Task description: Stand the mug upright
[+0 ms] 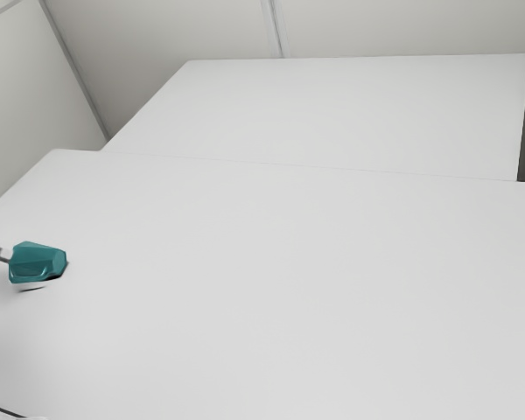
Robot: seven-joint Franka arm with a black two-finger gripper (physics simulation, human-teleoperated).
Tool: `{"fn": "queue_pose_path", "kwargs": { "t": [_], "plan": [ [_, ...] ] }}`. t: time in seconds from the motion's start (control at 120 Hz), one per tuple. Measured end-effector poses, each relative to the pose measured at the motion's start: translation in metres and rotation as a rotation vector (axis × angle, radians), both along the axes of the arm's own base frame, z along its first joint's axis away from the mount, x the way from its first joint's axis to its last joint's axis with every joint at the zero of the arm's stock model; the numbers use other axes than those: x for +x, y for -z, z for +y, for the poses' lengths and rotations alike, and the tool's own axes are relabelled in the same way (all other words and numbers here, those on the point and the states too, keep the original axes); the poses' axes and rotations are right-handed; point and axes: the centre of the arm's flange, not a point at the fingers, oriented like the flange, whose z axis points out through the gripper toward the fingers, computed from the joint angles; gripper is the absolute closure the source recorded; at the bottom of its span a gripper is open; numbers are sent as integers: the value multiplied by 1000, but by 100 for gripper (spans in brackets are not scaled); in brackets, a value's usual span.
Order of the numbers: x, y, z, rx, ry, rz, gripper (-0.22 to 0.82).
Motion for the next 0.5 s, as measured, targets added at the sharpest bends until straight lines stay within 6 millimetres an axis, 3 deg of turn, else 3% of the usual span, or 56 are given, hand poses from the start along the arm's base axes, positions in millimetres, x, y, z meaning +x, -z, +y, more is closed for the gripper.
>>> {"fn": "queue_pose_path", "kwargs": {
  "t": [0.5],
  "plan": [
    [13, 24, -7, -63, 10, -53, 0]
  ]
}}
